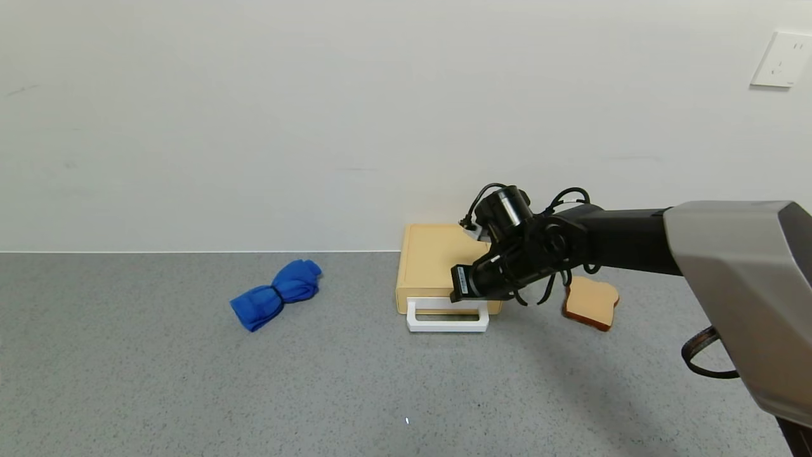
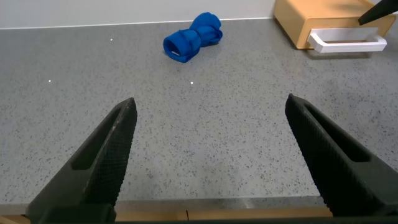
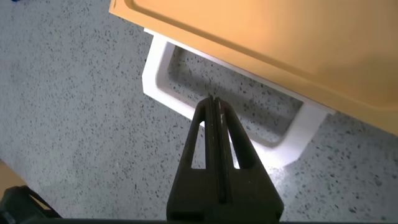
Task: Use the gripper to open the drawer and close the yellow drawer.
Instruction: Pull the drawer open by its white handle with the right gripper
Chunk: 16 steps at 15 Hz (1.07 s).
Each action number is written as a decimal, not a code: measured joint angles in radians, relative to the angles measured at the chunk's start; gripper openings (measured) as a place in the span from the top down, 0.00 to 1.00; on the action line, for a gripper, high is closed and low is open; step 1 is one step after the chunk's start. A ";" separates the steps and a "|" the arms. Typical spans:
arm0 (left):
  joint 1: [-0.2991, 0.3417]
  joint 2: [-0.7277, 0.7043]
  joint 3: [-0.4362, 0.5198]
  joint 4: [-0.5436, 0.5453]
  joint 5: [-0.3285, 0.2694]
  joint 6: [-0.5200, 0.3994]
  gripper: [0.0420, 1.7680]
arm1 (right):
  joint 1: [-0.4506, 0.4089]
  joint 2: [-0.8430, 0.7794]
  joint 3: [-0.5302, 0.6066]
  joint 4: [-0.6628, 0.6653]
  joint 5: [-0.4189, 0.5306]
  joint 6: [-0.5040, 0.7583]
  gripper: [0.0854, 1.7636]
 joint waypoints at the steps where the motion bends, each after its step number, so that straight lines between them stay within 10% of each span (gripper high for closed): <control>1: 0.000 0.000 0.000 0.000 0.000 0.000 0.03 | 0.001 0.008 0.000 -0.011 0.000 0.008 0.98; 16: -0.001 0.000 0.000 0.000 0.000 0.000 0.03 | 0.057 0.088 -0.002 -0.141 -0.001 0.029 0.98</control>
